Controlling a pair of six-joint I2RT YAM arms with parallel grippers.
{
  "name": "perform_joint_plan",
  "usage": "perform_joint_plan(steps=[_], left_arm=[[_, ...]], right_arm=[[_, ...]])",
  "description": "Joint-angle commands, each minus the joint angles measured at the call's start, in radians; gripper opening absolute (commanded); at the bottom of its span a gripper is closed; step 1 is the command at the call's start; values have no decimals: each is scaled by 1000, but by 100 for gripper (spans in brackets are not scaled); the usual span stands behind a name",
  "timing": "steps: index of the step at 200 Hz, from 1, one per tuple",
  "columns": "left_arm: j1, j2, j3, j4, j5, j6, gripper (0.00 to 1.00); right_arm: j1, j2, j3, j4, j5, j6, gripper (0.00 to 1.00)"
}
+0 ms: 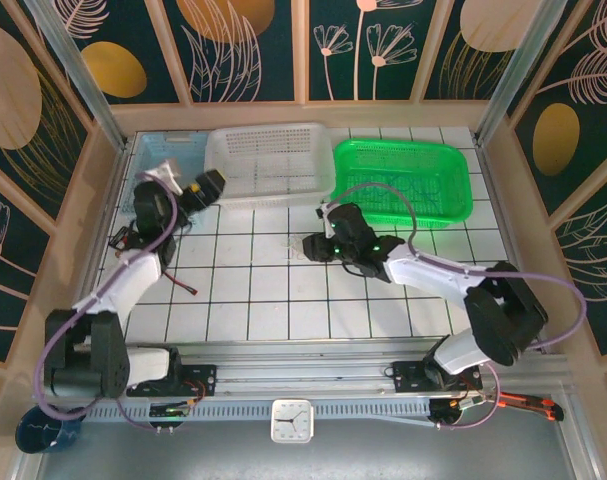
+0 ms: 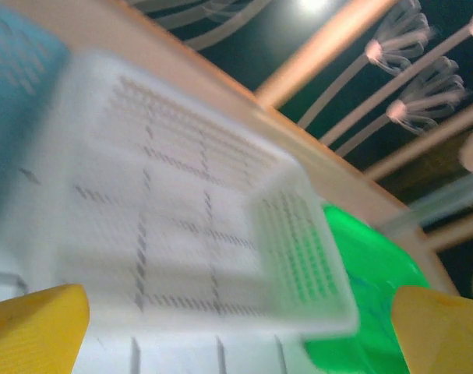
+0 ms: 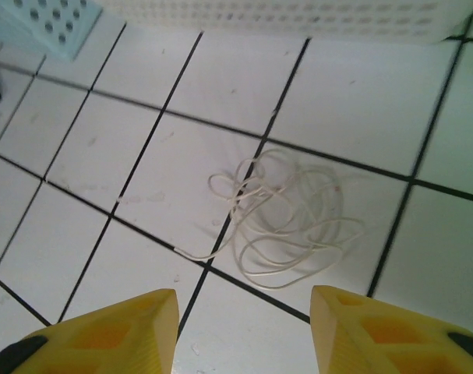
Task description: Untangle the cables
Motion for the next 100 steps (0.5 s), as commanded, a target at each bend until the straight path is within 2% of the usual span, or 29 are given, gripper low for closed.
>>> perform_joint_plan(steps=[1,24,46,100], left_arm=[[-25,-92,-166,150,-6,-169,99],[-28,-167,-263,144,-45,-182,99],[-28,-207,-277,97,-52,-163,99],[-28,-240,-314,120,-46,-196,99]], right_arm=[[59,74,64,-32,18,-58,47],[103,156,107,-55,53,-86,43],[138,218,150,-71,96,-113,43],[200,345,257,-116,242,-146,43]])
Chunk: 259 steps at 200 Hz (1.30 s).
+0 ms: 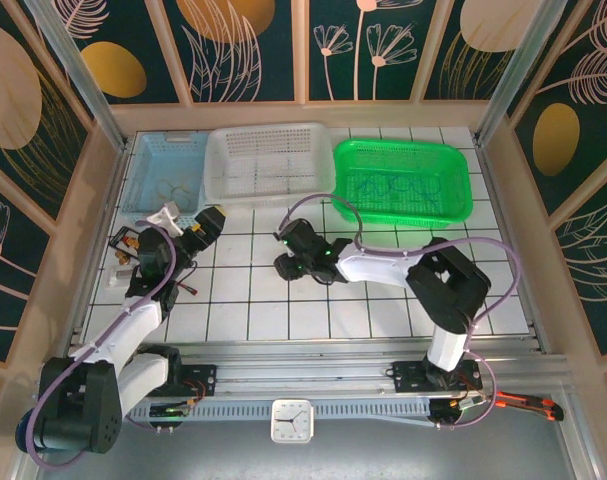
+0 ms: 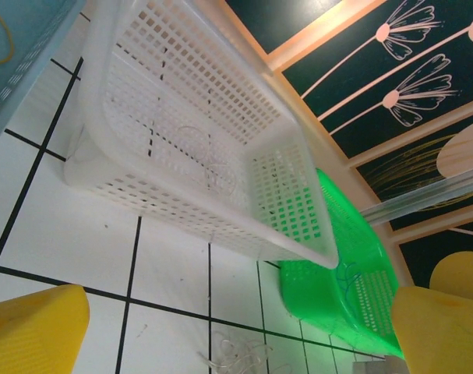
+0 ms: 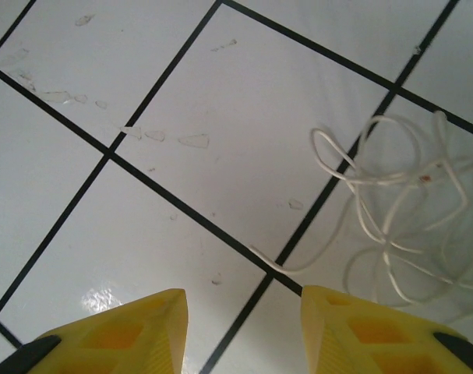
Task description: Untangle the cables
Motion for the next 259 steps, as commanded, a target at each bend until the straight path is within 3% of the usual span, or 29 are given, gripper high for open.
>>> perform_joint_plan(steps=[1,97,123,143,183,259], left_arm=[[0,-13,-22,45,-3,-35,99],[0,-22,-22,53,-2,-35,99],[0,-19,-22,59,3,-36,99],[0,-23,-21,57,5,-25,99],[0,-21,-15,48,21,21,99],[-37,-19,-34,116,137,58,99]], right_arm=[[21,47,58,-44,111,-32,44],[24,181,149,-70,271,-40,42],[24,185,158,-70,301,-32,0],[24,140,148,-69,302,-23,0],[7,-49,108,-55,216,11,0],[-126,-296,39,17,-96,104,0]])
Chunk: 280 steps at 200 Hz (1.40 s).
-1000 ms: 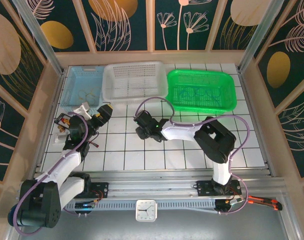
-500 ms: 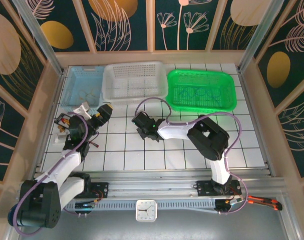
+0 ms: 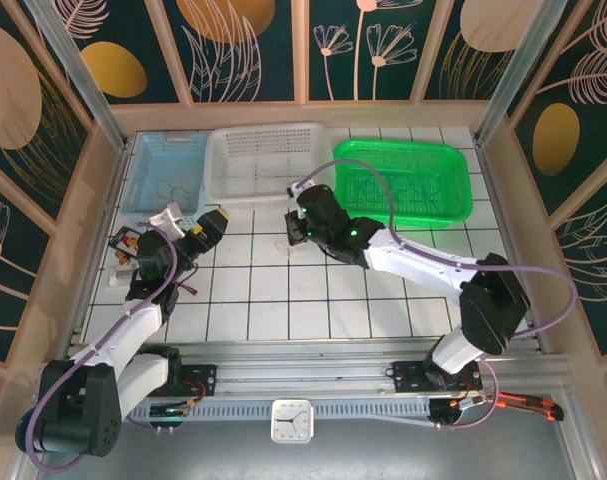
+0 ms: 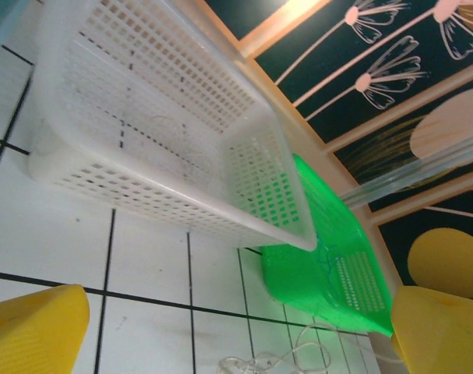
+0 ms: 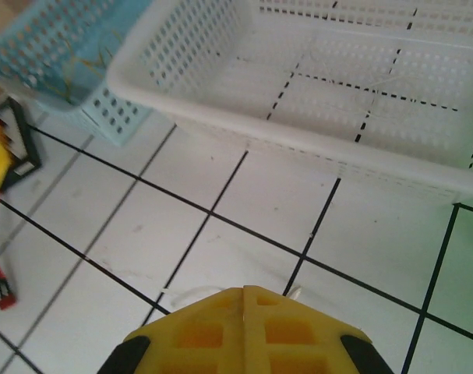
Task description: Untangle the cables
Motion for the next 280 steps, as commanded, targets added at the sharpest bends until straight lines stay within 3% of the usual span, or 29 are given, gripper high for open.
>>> perform_joint_plan(steps=[1,77,135,219,280], left_arm=[[-30,-3,-15,70,68,44,99],[-238,164,35,90,24,241,99],[-351,330,99,179,5,293,98],[-416,489,205,209,28,346,98],[-429,553,161,293,64,308,98]], right_arm=[[-39,-50,-45,40,-144,57,0],[-70,-117,-69,59,-271,79,0],[-67,-161,-99,80,-326,113,0],[-65,-183,-89,91,-362,124,0],[-64,-212,-79,106,-375,139,0]])
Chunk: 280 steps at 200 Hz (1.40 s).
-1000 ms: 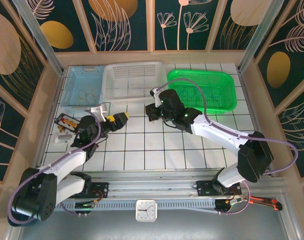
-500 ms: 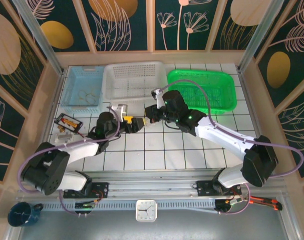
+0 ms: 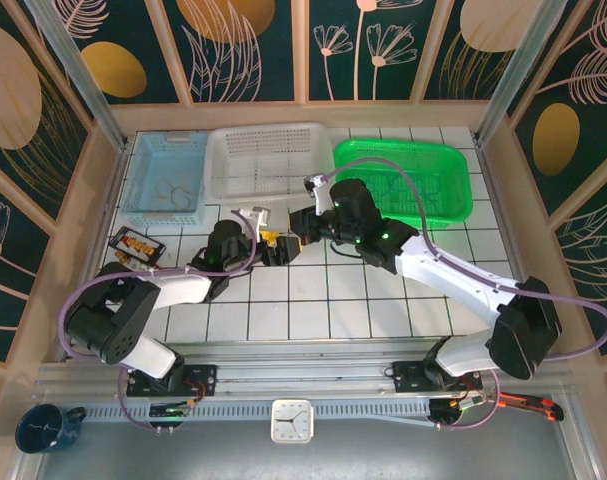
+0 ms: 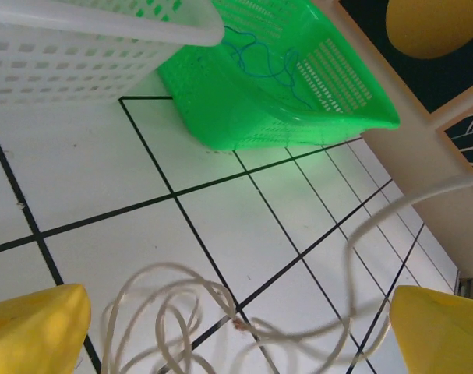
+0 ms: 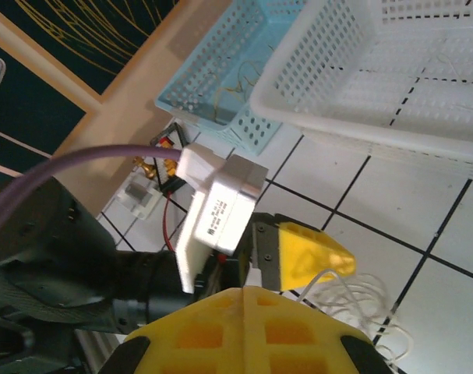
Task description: Untangle the cables
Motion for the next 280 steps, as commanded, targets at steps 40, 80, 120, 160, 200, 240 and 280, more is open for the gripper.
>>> perform_joint_plan(steps=[40,80,120,160,200,240,280], left_arm=[[-6,39,-22,121,42,-25,98],[-8,66,-22,141,57,-29,99],[-16,106,-24,176,65,-45,98],[-25,143,-24,191,66,-48,89],[-29,179,-30,201,71,-43,74],[-29,178,-54,246,61,-59,55],[-28,141,-97,297,53,-76,63]], right_arm=[[-1,-33,16,37,-13,14,0],[0,-55,11,48,-14,24,0],[0,-71,26,74,-36,45,0],[-1,-93,54,102,-66,62,0],[-5,-118,102,135,-97,79,0],[-25,-123,161,170,-138,100,0],[-33,-132,165,164,-133,97,0]])
